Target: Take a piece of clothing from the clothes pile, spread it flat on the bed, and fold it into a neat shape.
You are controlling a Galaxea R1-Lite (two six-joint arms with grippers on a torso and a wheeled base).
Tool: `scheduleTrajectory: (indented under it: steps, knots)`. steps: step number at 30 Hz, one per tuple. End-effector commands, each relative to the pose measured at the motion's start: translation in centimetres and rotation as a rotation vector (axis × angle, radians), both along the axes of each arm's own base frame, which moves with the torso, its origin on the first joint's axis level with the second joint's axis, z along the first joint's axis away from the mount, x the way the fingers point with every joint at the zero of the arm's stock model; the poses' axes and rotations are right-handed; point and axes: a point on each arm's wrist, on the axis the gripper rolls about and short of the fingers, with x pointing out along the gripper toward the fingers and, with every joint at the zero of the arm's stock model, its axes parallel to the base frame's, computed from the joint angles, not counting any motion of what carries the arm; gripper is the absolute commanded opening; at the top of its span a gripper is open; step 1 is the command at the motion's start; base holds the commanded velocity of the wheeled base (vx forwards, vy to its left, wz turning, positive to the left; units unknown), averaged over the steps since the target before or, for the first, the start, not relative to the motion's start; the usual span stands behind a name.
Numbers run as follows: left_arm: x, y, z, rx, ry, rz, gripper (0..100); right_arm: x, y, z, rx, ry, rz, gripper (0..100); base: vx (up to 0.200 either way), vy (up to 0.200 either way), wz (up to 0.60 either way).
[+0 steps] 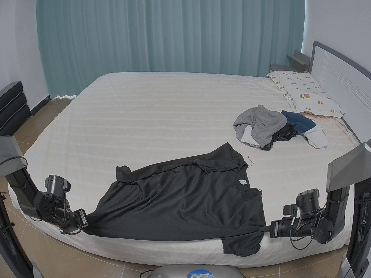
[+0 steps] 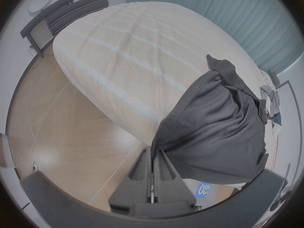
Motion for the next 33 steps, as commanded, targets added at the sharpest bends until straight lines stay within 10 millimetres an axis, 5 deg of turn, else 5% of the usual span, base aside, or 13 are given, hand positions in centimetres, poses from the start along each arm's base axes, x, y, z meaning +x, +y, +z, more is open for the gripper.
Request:
scheduleTrajectory:
  steps: [1, 15, 16, 17, 18, 33]
  knots:
    - [-0.7, -1.1, -0.3, -0.003, 0.029, -0.040, 0, -1.9, -1.9, 1.1, -0.024, 0.002, -0.031, 0, 0.000, 0.000, 0.00]
    - [-1.3, -2.0, -0.8, -0.008, 0.064, -0.072, 0, -2.1, -1.9, -0.6, -0.024, 0.042, -0.033, 0, 0.000, 0.000, 0.00]
    - [-1.4, -2.1, -0.9, -0.009, 0.066, -0.073, 0, -2.2, -1.9, -0.6, -0.025, 0.045, -0.033, 100, 0.000, 0.000, 0.00]
    - [-1.4, -2.2, -0.9, -0.011, 0.066, -0.077, 0, -2.1, -1.9, -0.6, -0.023, 0.042, -0.034, 100, 0.000, 0.000, 0.00]
    - [-1.4, -2.2, -0.9, -0.009, 0.066, -0.077, 100, -2.1, -1.9, -0.6, -0.023, 0.039, -0.034, 100, 0.000, 0.000, 0.00]
    - [-1.3, -2.5, 0.9, -0.040, -0.015, -0.100, 100, -1.1, -1.5, 0.9, 0.272, 0.034, -0.186, 100, 0.000, 0.000, 0.00]
